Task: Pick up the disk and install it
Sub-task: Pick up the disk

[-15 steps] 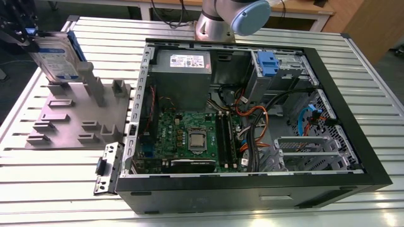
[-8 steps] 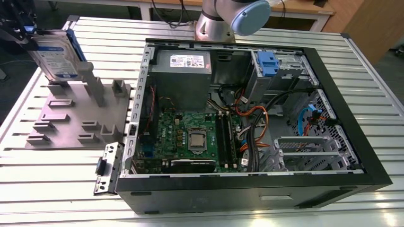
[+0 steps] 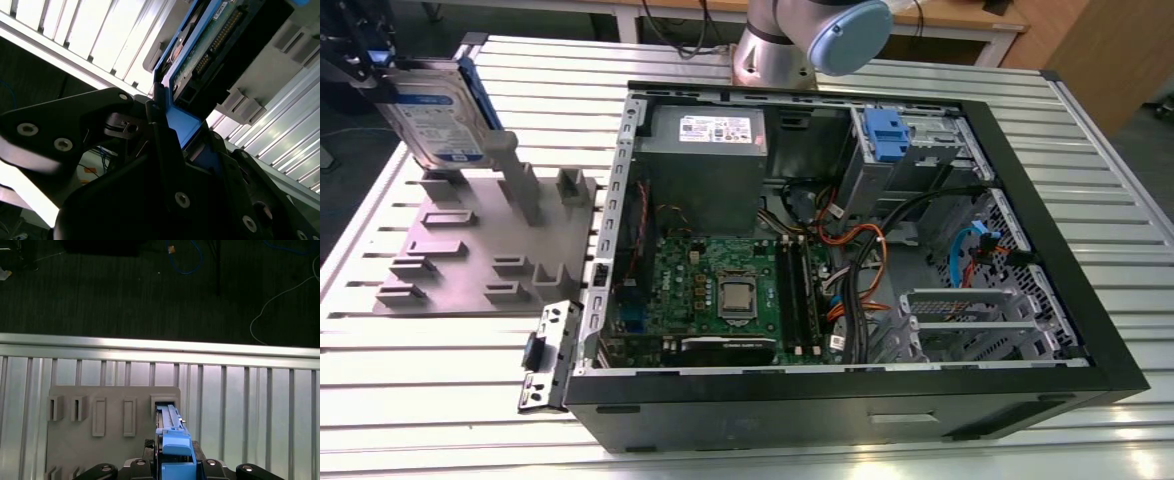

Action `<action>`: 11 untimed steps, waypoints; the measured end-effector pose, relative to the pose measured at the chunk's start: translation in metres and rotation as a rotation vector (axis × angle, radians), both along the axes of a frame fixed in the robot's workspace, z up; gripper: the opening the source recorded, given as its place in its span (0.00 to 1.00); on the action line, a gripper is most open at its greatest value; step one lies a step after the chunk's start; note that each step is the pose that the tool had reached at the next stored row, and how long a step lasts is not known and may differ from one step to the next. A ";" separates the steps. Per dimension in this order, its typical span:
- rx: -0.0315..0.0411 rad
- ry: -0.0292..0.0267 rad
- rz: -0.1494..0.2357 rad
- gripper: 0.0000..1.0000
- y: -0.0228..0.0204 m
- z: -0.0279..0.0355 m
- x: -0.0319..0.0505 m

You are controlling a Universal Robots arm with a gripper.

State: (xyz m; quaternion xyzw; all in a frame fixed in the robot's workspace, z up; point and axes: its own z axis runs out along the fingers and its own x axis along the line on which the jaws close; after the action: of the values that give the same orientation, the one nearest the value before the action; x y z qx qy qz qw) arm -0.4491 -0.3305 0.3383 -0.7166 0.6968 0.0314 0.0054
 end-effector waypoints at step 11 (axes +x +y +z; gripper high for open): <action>0.0000 -0.0001 0.000 0.37 0.0000 0.0050 0.0000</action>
State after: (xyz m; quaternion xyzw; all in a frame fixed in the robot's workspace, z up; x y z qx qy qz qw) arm -0.4490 -0.3305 0.3433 -0.7166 0.6968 0.0314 0.0055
